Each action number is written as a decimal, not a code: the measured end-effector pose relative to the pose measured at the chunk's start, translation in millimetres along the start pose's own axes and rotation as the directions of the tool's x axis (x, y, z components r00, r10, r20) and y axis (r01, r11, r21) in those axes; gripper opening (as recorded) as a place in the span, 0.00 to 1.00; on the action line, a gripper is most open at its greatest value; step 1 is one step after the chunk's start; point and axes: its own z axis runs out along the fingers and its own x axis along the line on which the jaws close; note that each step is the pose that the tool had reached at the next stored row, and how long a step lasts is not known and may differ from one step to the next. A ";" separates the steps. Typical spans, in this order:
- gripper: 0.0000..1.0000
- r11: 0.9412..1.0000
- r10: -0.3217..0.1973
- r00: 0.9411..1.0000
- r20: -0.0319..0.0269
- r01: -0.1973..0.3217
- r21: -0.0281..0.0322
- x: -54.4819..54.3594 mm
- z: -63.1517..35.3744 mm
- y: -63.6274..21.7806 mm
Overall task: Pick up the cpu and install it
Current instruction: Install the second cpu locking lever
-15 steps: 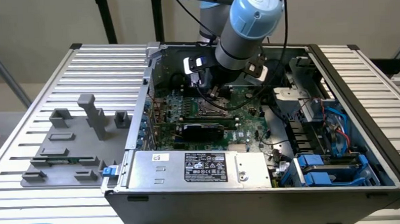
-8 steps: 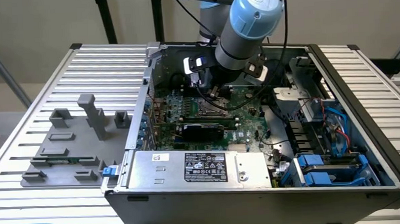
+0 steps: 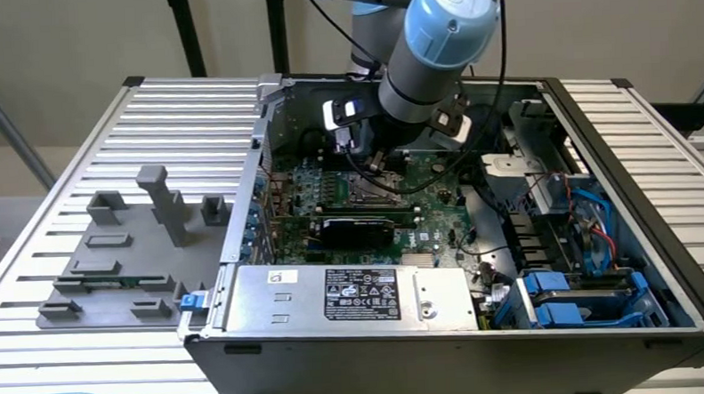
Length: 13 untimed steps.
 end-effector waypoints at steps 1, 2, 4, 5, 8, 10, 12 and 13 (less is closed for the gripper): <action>0.11 1.000 0.000 1.000 0.000 0.000 0.001 -0.3 -1.8 -0.1; 0.11 1.000 0.001 1.000 0.000 -0.001 0.002 -1.1 -4.3 -0.1; 0.11 1.000 0.001 1.000 0.001 -0.001 0.002 -3.2 -10.3 0.0; 0.11 1.000 0.001 1.000 0.001 -0.001 0.002 -4.5 -13.3 0.2; 0.11 1.000 0.001 1.000 0.001 -0.001 0.002 -10.4 -21.7 0.7; 0.11 1.000 0.001 1.000 0.001 -0.001 0.002 -15.7 -26.4 0.6; 0.11 1.000 0.001 1.000 0.001 -0.001 0.002 -21.0 -30.8 0.5; 0.11 1.000 0.001 1.000 0.001 -0.001 0.002 -23.8 -32.9 0.6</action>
